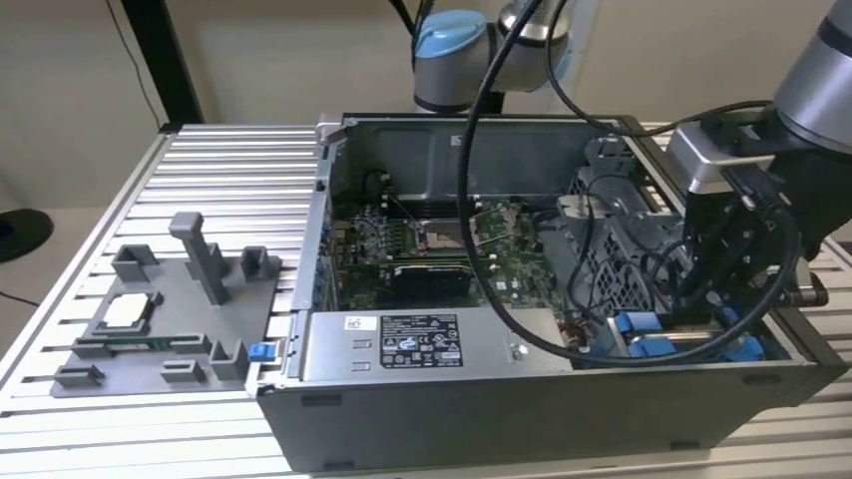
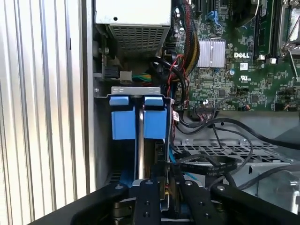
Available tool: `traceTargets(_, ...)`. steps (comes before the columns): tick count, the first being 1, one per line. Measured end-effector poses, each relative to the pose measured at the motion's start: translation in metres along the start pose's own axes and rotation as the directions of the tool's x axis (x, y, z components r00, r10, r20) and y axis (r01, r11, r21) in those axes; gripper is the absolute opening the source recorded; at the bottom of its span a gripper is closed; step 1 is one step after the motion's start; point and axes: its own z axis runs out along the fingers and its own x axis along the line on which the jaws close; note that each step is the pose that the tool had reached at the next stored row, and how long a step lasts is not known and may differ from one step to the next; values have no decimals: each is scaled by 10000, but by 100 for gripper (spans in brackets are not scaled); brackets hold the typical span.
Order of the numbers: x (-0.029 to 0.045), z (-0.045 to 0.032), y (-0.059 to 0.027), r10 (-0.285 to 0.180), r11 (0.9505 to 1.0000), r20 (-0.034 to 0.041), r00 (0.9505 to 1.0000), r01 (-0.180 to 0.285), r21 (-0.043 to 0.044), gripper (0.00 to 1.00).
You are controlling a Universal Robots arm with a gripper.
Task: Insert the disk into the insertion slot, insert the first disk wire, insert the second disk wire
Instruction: 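Insert the second disk wire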
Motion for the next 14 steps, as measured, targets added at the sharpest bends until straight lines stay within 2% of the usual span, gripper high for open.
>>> traceTargets(5, -14, -241, -8, 0, 10000, -1, 10000, 0, -1, 100)
traceTargets(7, -18, -300, -10, -1, 10000, -4, 10000, 1, -1, 100)
traceTargets(14, -18, -303, -10, -1, 10000, -2, 10000, 1, -1, 100)
